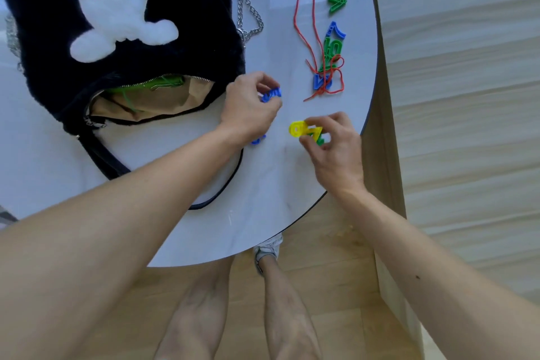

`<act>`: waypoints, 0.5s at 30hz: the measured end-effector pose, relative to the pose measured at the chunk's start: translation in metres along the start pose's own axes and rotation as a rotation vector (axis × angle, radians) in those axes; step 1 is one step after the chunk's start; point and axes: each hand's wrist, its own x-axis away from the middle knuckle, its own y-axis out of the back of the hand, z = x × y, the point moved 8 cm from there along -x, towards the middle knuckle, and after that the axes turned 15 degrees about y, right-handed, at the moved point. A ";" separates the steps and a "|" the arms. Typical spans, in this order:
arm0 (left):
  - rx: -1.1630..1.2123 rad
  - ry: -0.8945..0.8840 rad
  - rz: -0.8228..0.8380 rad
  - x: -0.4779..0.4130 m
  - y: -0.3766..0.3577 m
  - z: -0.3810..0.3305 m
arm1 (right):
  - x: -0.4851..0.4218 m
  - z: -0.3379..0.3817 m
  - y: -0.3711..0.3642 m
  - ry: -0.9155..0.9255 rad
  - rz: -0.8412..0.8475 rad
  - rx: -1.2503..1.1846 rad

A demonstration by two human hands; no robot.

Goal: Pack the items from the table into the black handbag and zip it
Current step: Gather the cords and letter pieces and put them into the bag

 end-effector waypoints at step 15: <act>0.987 0.731 0.592 0.070 0.003 0.045 | -0.011 0.172 -0.019 0.475 0.474 0.227</act>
